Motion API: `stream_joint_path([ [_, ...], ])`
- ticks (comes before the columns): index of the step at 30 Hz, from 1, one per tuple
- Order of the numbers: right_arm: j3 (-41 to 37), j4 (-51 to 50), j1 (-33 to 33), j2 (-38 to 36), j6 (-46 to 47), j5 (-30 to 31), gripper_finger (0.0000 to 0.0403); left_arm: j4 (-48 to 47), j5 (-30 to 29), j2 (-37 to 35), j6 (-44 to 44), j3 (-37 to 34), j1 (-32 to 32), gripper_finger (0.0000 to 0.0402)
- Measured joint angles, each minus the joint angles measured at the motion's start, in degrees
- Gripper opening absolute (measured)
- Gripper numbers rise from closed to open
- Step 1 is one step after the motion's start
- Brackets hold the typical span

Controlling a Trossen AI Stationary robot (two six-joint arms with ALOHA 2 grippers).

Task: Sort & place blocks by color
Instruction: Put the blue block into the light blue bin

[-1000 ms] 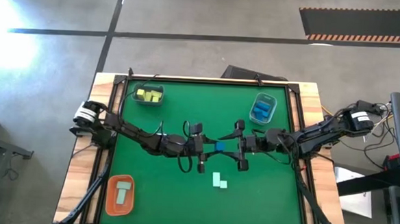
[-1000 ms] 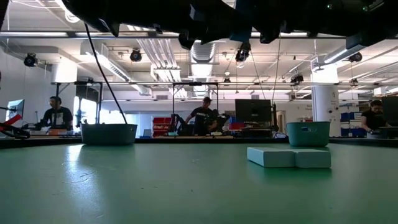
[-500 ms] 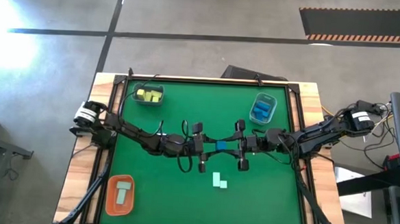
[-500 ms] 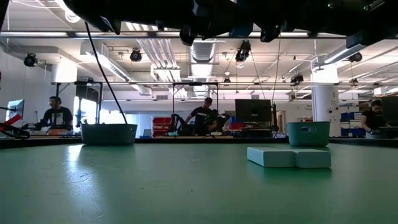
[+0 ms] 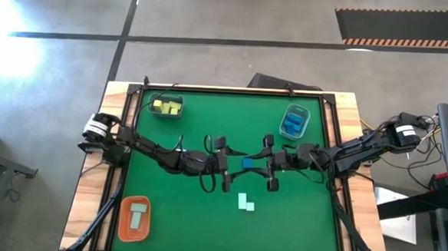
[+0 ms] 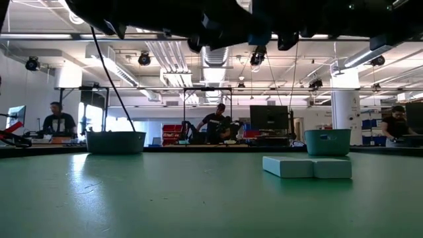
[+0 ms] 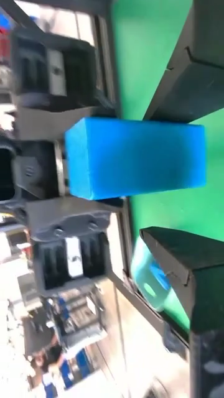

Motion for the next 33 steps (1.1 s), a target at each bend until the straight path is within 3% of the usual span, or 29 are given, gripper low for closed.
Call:
stream_joint_path([
  [5,3.6,-17.2,-0.3,-4.9,2.9,3.8,0.0122,-6.4,-5.3,-2.4,-0.4,-0.9,-0.1,0.0249],
  [12,16.8,-62.5,-3.2,-9.7,6.8,13.3,0.0122,-15.0,-7.3,-5.6,-0.3,-1.0,0.0,0.0249],
  [18,27.2,-91.6,-9.3,-9.6,10.1,16.6,0.0122,-20.4,-8.4,-8.6,1.3,-1.0,0.0,0.025],
  [24,31.3,-103.3,-19.9,-7.8,9.8,16.1,0.0122,-21.3,-8.5,-11.4,4.9,-1.0,0.0,0.025],
  [33,31.3,-105.5,-36.9,-0.9,-1.7,8.4,0.0122,-21.4,-9.3,-14.1,8.8,-1.1,0.0,0.025],
])
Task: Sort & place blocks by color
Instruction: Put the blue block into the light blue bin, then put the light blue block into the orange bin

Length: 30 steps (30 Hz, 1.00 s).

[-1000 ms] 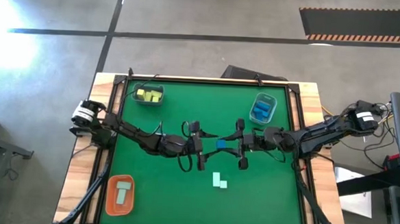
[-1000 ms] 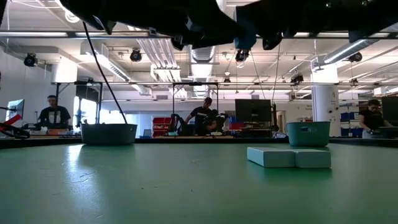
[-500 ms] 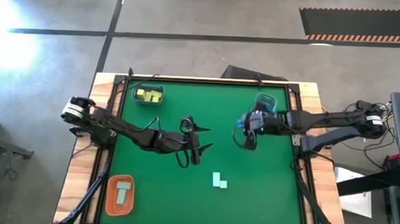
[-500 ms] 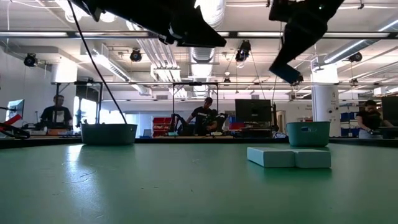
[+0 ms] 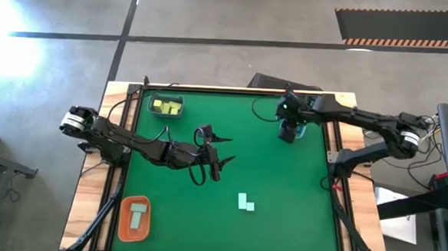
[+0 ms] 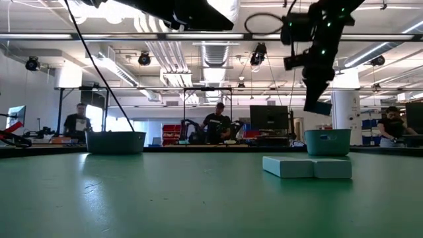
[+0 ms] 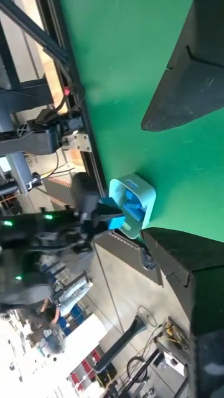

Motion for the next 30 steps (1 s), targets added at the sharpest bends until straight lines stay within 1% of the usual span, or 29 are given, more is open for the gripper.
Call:
stream_joint_path([
  [6,0.0,-0.3,-6.3,5.9,-5.6,-4.4,0.0122,-0.3,0.0,-0.1,0.1,-0.3,0.0,0.025],
  [9,0.0,-0.8,-7.9,8.0,-6.3,-4.5,0.0122,-0.4,-0.1,0.0,-0.1,-1.0,0.0,0.025],
  [14,0.0,-1.7,-9.1,10.7,-6.4,-6.8,0.0122,-0.2,-0.2,0.0,-0.3,-1.4,0.0,0.025],
  [21,0.0,-1.5,-9.1,13.1,-6.4,-6.9,0.0122,0.2,-0.5,0.0,-0.3,-1.8,0.0,0.025],
  [23,0.0,-1.5,-9.1,13.4,-6.1,-6.9,0.0133,0.2,-0.6,0.0,-0.3,-1.8,0.0,0.025],
  [27,0.0,-1.4,-9.1,13.5,-5.4,-6.8,0.018,0.2,-0.7,0.0,-0.3,-1.8,0.0,0.025],
  [30,0.0,-1.4,-9.1,12.8,-5.4,-6.8,0.0195,0.2,-0.8,0.0,-0.3,-1.8,0.0,0.025],
])
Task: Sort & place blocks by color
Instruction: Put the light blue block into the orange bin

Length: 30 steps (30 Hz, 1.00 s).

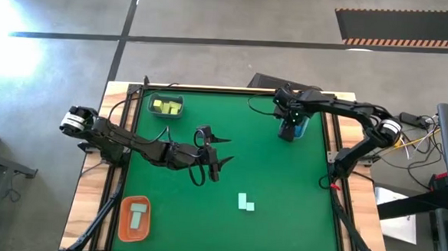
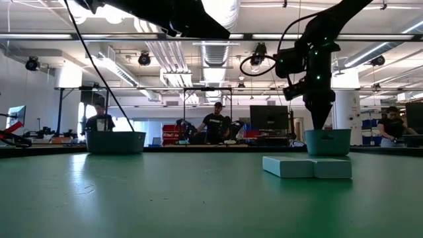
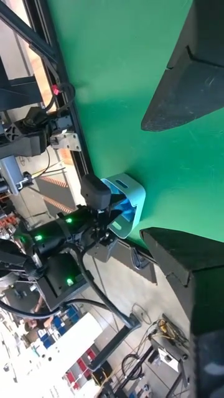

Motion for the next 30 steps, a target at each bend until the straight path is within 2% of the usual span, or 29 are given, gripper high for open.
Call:
stream_joint_path([
  [8,0.0,-0.1,0.0,-2.8,0.0,0.0,0.0181,0.0,0.0,0.0,-1.7,0.0,0.0,0.025],
  [18,0.0,-0.1,1.3,-12.4,6.8,-0.5,0.0147,0.0,0.0,0.0,-5.7,0.0,0.0,0.025],
  [24,0.0,0.4,6.3,-18.5,12.5,-4.1,0.0126,0.0,0.0,0.0,-9.6,-0.7,-0.1,0.025],
  [30,-0.4,3.5,15.6,-22.2,16.8,-5.0,0.0107,0.0,0.7,0.0,-13.5,-1.0,-0.5,0.025],
])
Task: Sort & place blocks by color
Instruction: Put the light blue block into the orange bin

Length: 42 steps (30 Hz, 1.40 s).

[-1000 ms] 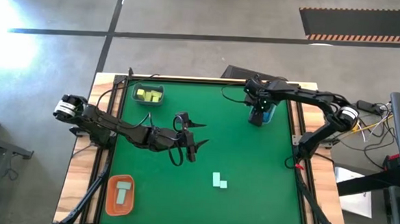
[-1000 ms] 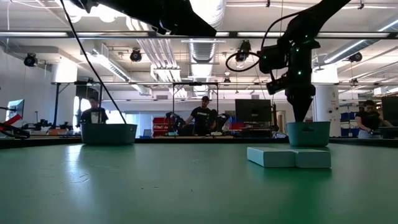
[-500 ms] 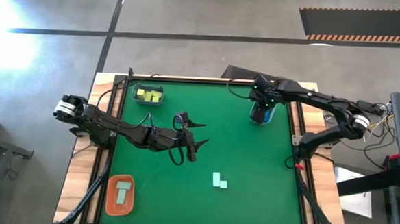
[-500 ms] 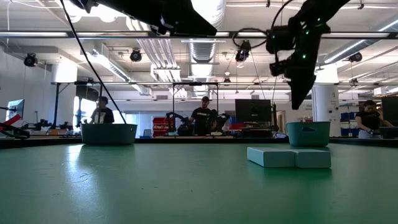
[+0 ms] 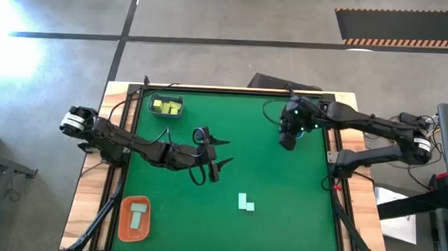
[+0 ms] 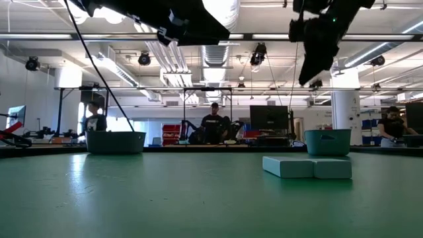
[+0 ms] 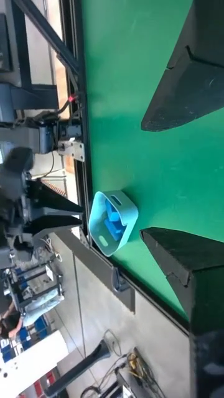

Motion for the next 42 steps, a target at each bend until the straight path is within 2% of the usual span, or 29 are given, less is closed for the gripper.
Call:
stream_joint_path([
  [12,-4.3,15.7,20.5,0.0,3.7,0.0,0.0061,1.3,0.2,0.0,-0.9,0.4,-3.6,0.025],
  [25,-6.1,30.9,36.2,8.6,0.8,0.8,0.0054,1.7,0.3,0.6,-6.5,0.5,-7.3,0.025],
  [34,-9.9,41.4,44.9,11.7,0.8,10.4,0.0038,1.7,0.4,3.8,-14.4,0.9,-8.6,0.025],
  [42,-12.7,44.6,51.0,10.3,1.9,17.5,0.0031,1.7,0.8,9.8,-15.4,5.1,-11.2,0.025],
])
